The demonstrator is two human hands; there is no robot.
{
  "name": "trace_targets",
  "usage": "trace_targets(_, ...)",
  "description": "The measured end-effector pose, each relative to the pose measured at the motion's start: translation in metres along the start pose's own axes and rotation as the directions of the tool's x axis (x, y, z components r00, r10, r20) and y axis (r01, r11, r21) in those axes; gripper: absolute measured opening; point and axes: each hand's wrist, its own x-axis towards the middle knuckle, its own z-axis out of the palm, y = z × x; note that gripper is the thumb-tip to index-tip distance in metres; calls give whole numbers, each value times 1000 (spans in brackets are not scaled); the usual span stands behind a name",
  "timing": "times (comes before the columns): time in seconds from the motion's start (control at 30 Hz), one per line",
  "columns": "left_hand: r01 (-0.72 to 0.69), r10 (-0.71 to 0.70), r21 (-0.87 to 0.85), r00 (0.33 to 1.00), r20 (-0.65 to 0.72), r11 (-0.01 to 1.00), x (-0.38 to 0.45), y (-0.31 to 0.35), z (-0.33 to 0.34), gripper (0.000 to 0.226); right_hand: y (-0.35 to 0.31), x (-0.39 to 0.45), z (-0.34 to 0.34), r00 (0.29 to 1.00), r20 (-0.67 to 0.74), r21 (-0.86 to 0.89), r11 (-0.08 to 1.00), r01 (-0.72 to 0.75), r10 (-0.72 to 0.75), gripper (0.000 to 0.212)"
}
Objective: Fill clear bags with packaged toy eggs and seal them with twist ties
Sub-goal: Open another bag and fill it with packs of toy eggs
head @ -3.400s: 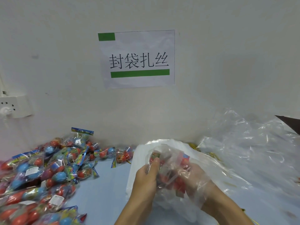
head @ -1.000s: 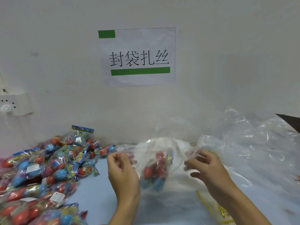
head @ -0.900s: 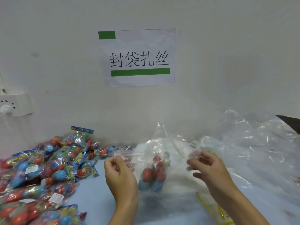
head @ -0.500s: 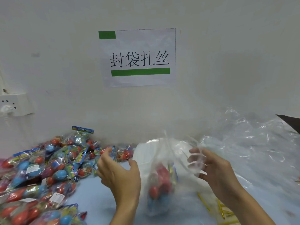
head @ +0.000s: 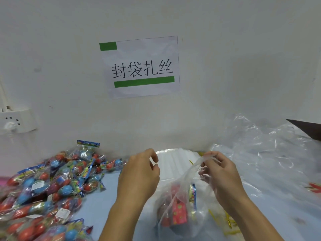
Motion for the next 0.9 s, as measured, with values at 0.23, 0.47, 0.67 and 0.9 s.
trace_targets(0.23, -14, 21, -25, 936, 351, 1000, -41, -22, 4, 38, -5, -5, 6, 1000, -18, 41, 999, 1, 0, 22)
trace_targets(0.47, -83, 131, -195, 960, 249, 977, -36, -41, 19, 32, -12, -10, 13, 993, 90, 220, 971, -96, 78, 18)
trace_targets(0.67, -25, -10, -471, 997, -73, 882, -25, -44, 25, 23, -20, -3, -19, 967, -124, -67, 970, -233, 224, 37)
trace_targets(0.9, 69, -176, -605, 977, -119, 793, -22, -53, 37, 18, -16, -11, -26, 849, 321, -636, 759, -136, 420, 11)
